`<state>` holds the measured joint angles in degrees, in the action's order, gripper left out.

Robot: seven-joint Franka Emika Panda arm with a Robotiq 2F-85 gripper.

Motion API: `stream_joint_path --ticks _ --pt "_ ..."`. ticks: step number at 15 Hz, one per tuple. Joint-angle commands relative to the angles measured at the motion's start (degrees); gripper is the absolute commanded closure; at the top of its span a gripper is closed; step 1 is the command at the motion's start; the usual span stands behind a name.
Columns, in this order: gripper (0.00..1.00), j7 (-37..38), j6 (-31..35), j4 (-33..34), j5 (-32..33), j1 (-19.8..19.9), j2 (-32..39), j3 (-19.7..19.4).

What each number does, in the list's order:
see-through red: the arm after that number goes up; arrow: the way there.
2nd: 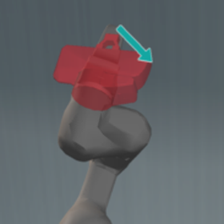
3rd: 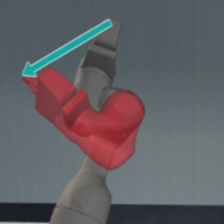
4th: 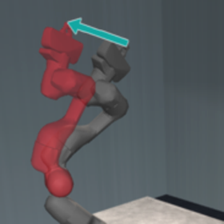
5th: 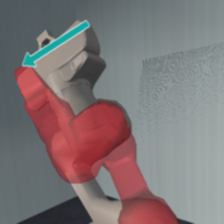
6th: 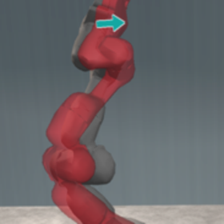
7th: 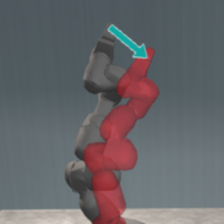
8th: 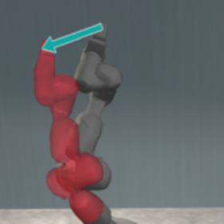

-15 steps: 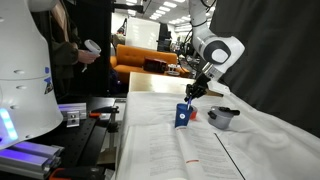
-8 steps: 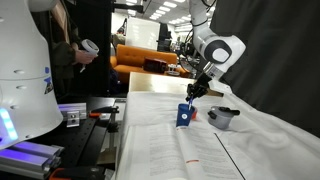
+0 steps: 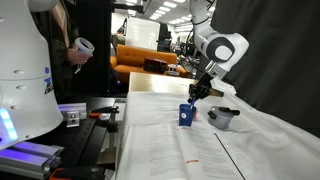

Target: Take the marker out of the cup and put it on the book

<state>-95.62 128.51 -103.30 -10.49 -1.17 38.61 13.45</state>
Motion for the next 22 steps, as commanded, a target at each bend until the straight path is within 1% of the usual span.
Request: stream_joint_path --ticks 1,11,22 --pt "0.95 2.5 -0.1 -3.7 1.9 0.2 -3.8 -1.1" --pt "0.95 2.6 -1.1 -2.6 2.0 0.3 -4.0 -1.1" --pt "0.95 1.3 0.0 1.5 6.6 0.0 -5.3 -1.2"
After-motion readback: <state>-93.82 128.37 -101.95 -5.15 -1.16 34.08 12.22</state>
